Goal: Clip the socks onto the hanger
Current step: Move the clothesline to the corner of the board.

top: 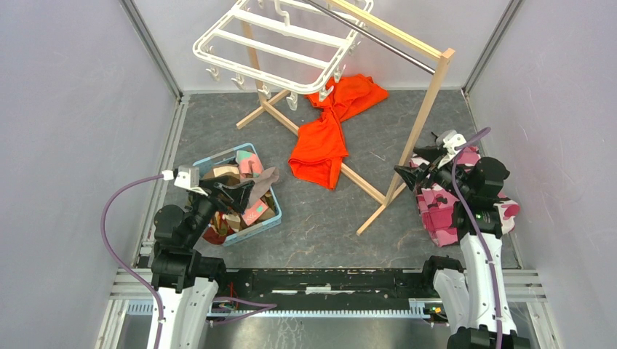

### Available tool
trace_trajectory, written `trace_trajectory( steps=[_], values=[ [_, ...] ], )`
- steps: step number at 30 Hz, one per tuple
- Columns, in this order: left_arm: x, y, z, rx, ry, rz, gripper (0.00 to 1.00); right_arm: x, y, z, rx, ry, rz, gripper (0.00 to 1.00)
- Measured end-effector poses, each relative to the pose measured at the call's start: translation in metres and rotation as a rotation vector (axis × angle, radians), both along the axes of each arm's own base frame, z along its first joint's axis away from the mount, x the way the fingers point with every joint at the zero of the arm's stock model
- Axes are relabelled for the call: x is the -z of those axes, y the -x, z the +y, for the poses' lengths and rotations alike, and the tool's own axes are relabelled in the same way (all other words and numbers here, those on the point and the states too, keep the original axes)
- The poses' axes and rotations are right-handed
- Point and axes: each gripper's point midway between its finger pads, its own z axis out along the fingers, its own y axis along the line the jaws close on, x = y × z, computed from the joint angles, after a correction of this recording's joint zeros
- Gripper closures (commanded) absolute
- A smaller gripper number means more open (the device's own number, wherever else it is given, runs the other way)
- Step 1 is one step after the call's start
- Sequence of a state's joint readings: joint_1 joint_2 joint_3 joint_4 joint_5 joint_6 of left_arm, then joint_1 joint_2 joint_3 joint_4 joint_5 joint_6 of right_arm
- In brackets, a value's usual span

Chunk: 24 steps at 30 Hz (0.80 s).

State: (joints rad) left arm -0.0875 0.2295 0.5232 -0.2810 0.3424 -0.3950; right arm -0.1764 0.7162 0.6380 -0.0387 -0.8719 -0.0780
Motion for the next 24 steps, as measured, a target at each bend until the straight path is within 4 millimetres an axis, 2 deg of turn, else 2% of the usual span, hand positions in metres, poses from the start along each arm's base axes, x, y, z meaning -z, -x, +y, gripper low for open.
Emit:
trace_trajectory(
  steps=[8, 20, 24],
  values=[
    [0.002, -0.001, 0.000, 0.001, -0.001, 0.009, 0.00, -0.003, -0.032, -0.027, 0.113, 0.067, 0.001, 0.25],
    [0.003, -0.002, -0.001, 0.003, -0.001, 0.014, 0.00, -0.005, -0.093, -0.092, 0.271, 0.088, 0.035, 0.22],
    [0.004, -0.003, -0.001, 0.004, -0.002, 0.020, 0.00, -0.011, -0.115, -0.110, 0.312, 0.089, 0.030, 0.22]
  ],
)
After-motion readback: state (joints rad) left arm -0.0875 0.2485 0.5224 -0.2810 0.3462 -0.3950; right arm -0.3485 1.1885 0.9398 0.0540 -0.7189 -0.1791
